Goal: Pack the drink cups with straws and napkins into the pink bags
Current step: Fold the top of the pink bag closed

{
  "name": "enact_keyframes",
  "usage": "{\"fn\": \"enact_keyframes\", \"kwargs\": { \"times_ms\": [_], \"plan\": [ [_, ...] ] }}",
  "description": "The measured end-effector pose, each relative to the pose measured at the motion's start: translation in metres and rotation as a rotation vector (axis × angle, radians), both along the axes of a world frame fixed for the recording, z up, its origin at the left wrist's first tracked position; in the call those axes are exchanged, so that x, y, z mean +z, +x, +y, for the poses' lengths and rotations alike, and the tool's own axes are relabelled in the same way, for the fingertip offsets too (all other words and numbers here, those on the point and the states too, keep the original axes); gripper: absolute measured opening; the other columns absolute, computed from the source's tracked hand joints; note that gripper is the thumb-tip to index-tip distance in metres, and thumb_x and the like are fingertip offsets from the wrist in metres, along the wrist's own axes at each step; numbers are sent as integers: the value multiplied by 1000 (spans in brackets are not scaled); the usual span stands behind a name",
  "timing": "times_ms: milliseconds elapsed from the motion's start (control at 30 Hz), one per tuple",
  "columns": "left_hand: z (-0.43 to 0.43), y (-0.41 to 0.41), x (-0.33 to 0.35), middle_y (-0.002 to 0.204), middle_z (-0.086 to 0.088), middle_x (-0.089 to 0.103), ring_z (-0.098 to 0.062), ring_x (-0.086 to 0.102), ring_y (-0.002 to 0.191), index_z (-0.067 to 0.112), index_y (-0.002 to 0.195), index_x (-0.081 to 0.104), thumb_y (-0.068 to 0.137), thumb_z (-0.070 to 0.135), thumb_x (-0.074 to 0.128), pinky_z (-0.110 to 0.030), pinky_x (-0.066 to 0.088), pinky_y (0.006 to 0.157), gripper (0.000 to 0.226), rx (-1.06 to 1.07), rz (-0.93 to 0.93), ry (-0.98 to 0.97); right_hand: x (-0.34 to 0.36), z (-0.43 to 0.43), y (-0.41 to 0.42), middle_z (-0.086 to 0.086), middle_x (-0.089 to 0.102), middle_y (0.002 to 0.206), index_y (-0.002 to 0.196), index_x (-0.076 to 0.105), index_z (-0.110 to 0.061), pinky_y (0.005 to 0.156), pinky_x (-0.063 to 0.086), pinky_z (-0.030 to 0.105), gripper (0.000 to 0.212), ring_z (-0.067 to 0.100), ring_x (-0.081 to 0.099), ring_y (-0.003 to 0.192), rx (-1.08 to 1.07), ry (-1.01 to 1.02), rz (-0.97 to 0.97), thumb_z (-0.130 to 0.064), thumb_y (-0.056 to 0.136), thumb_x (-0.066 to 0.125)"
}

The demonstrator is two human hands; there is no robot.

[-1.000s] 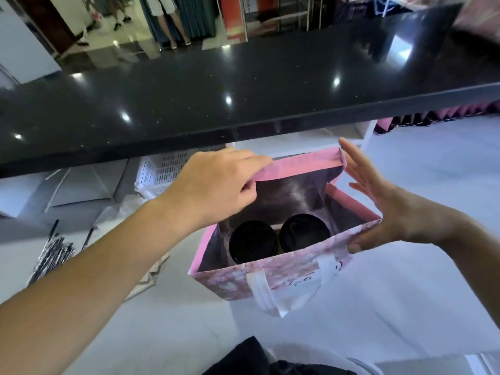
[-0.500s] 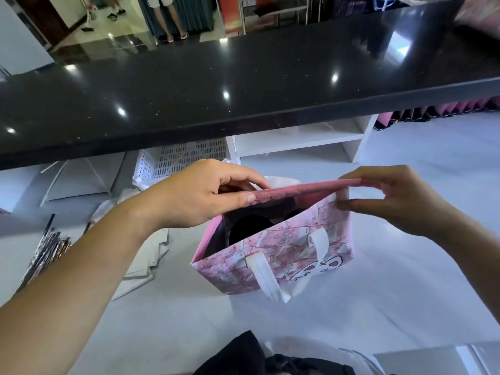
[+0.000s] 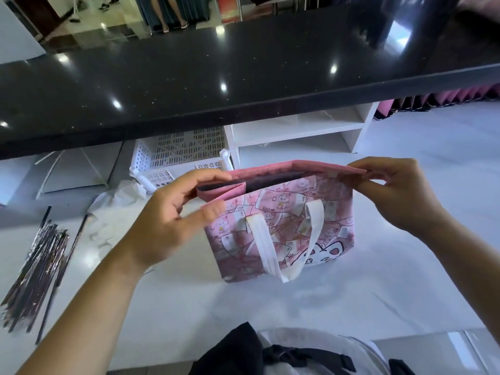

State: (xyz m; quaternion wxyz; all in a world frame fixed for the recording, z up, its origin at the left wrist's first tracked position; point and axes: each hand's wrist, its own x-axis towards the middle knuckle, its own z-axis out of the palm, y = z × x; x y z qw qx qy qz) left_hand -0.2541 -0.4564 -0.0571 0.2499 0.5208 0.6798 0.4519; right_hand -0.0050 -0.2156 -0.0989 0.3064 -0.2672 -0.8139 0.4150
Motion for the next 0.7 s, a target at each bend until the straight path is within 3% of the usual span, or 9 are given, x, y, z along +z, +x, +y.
{"fn": "enact_keyframes", "kwargs": {
  "times_ms": [67,133,233,300,400,533,600,700],
  "plan": [
    [-7,5,-10,133,1,61,-23,57,126,37,130,59,77,29,85,-46,47,105,59,0,17,-6,-1,-2,-1,-7,74,87,88,72,-33,75,53,19,38,13,68,78,-17,2,10,5,87,68],
    [-10,11,-19,131,8,62,-20,59,125,47,132,54,80,23,83,-44,48,106,65,57,87,45,-3,-3,-2,-5,73,84,87,73,-32,70,52,21,39,9,64,72,-29,-13,24,7,86,67],
    [-12,16,-25,110,15,70,-13,68,107,57,135,46,87,13,70,-31,53,99,70,144,114,129,-6,-4,-3,8,75,85,93,77,-23,80,56,46,33,31,67,78,-39,-42,42,7,86,66],
    [-11,13,-29,98,10,72,-15,70,94,54,140,42,90,5,69,-25,54,90,75,170,121,134,-5,-3,-3,12,76,88,93,76,-26,83,56,52,33,37,68,83,-34,-28,39,5,87,67],
    [-6,9,-32,94,8,72,-13,69,83,41,135,51,91,-2,67,-22,53,82,63,166,151,127,-4,0,-1,0,74,90,100,71,-34,89,55,39,35,18,69,89,-29,59,0,-1,89,68],
    [-1,2,-34,94,4,71,-10,64,73,36,123,56,91,-11,62,-19,48,72,57,131,150,111,-10,-4,-1,-4,63,98,116,56,-20,88,39,9,37,12,60,99,-38,249,-31,3,90,66],
    [3,0,-34,91,1,68,-7,61,70,32,115,56,92,-11,60,-17,45,69,49,118,131,118,-15,-3,-2,1,63,100,112,57,-17,91,40,11,35,16,59,99,-24,303,-12,8,89,63],
    [6,1,-34,89,15,63,0,59,75,23,98,59,90,-11,57,-9,43,71,35,94,149,123,-17,5,-2,0,64,95,102,63,-22,92,44,23,39,22,60,97,24,282,6,14,87,62]
  ]
}}
